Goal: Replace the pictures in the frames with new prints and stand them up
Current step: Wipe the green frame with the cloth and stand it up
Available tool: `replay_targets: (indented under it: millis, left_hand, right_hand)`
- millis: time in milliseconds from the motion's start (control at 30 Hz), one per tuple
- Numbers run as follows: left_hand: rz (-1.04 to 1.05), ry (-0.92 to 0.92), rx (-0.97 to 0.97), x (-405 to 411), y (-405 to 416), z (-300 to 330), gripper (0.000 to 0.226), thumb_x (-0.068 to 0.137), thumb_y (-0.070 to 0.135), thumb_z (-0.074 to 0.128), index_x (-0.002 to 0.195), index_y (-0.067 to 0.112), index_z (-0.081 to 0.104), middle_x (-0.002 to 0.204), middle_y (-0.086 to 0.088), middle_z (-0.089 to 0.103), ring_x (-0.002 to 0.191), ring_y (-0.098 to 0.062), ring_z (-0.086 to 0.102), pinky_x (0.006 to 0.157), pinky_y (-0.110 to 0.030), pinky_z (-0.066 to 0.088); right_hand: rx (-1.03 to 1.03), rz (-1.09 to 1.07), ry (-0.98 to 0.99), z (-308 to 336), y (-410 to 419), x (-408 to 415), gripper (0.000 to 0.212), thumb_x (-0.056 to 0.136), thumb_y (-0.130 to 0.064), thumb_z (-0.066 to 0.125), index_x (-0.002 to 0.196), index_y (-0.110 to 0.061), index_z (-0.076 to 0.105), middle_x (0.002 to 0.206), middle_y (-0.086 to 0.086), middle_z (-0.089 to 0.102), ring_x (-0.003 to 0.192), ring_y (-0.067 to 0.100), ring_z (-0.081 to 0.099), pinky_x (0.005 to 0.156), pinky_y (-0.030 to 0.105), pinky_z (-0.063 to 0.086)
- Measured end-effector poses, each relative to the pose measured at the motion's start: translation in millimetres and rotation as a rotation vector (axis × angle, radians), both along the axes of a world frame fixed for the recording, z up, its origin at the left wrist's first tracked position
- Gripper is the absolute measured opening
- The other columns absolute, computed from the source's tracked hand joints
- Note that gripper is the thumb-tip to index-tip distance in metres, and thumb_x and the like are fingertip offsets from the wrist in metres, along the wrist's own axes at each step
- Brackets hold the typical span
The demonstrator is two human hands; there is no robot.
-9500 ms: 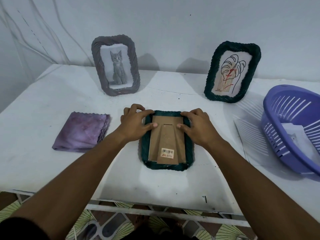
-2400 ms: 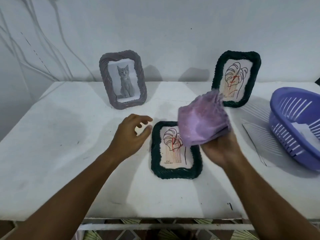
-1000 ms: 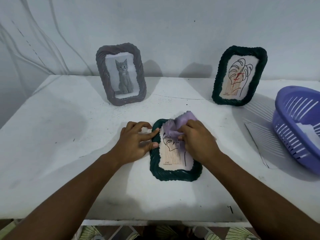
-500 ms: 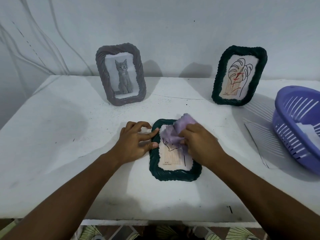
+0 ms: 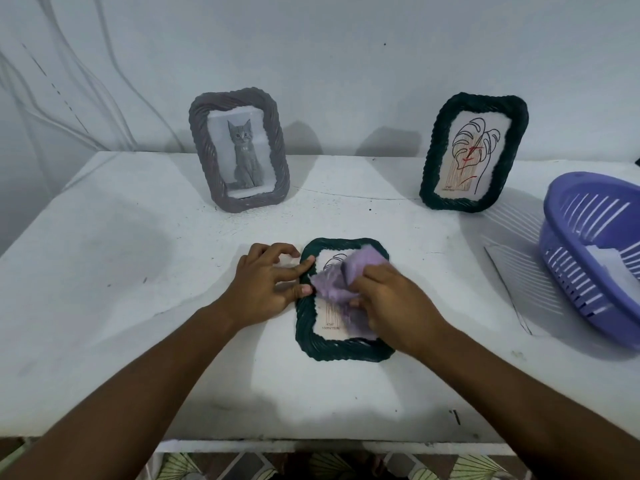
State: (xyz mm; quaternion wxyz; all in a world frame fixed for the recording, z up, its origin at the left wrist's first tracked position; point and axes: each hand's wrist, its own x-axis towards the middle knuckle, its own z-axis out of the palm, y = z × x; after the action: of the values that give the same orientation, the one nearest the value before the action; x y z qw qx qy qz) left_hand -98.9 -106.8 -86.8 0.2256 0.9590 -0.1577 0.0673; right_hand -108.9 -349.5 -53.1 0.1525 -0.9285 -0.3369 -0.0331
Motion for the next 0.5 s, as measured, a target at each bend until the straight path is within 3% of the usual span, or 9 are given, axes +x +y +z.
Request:
replay_targets:
  millis: [133, 267, 367, 433, 500]
  left_hand:
    - [0.008, 0.040, 0.021, -1.1, -0.1, 3.0, 0.085, 0.071, 0.087, 0.016, 0.122, 0.038, 0.061, 0.127, 0.013, 0.051, 0.109, -0.022, 0.040, 0.088, -0.040, 0.037]
    - [-0.002, 0.011, -0.001, -1.1, 1.5, 2.5, 0.075, 0.074, 0.085, 0.025, 0.110, 0.036, 0.070, 0.124, 0.009, 0.055, 0.106, -0.026, 0.044, 0.086, -0.045, 0.041]
    - [-0.041, 0.075, -0.026, 4.0, 2.7, 13.8, 0.078, 0.070, 0.086, 0.033, 0.115, 0.033, 0.067, 0.120, 0.009, 0.056, 0.107, -0.019, 0.046, 0.090, -0.036, 0.036]
    - [-0.033, 0.178, -0.096, 5.5, -1.3, 31.3, 0.066, 0.074, 0.072, 0.053, 0.121, 0.028, 0.064, 0.115, 0.009, 0.058, 0.102, -0.013, 0.049, 0.084, -0.020, 0.034]
    - [0.054, 0.242, -0.230, 6.7, -7.8, 46.5, 0.043, 0.084, 0.048, 0.062, 0.122, 0.026, 0.064, 0.111, 0.007, 0.060, 0.097, -0.013, 0.056, 0.078, -0.015, 0.040]
  right_hand:
    - [0.010, -0.224, 0.016, -3.8, 19.1, 29.8, 0.020, 0.072, -0.003, 0.071, 0.091, -0.007, 0.067, 0.090, 0.008, 0.063, 0.088, 0.028, 0.057, 0.070, 0.026, 0.033]
    - [0.213, -0.223, 0.151, 1.9, 36.3, 21.6, 0.010, 0.086, -0.006, 0.059, 0.088, -0.010, 0.068, 0.084, 0.000, 0.063, 0.082, 0.012, 0.057, 0.064, 0.020, 0.033]
    - [0.493, -0.320, 0.406, 20.0, 32.2, 16.8, 0.009, 0.091, -0.016, 0.060, 0.093, -0.014, 0.069, 0.078, -0.014, 0.061, 0.073, -0.005, 0.057, 0.066, 0.007, 0.040]
    - [0.785, -0.417, 0.619, 35.3, 23.8, 18.8, 0.013, 0.092, -0.020, 0.059, 0.099, -0.013, 0.068, 0.091, -0.006, 0.067, 0.086, 0.011, 0.063, 0.077, 0.024, 0.052]
    - [1.121, -0.463, 0.838, 48.5, 13.9, 24.8, 0.015, 0.096, -0.015, 0.052, 0.102, -0.011, 0.065, 0.102, 0.005, 0.069, 0.093, 0.024, 0.066, 0.074, 0.034, 0.055]
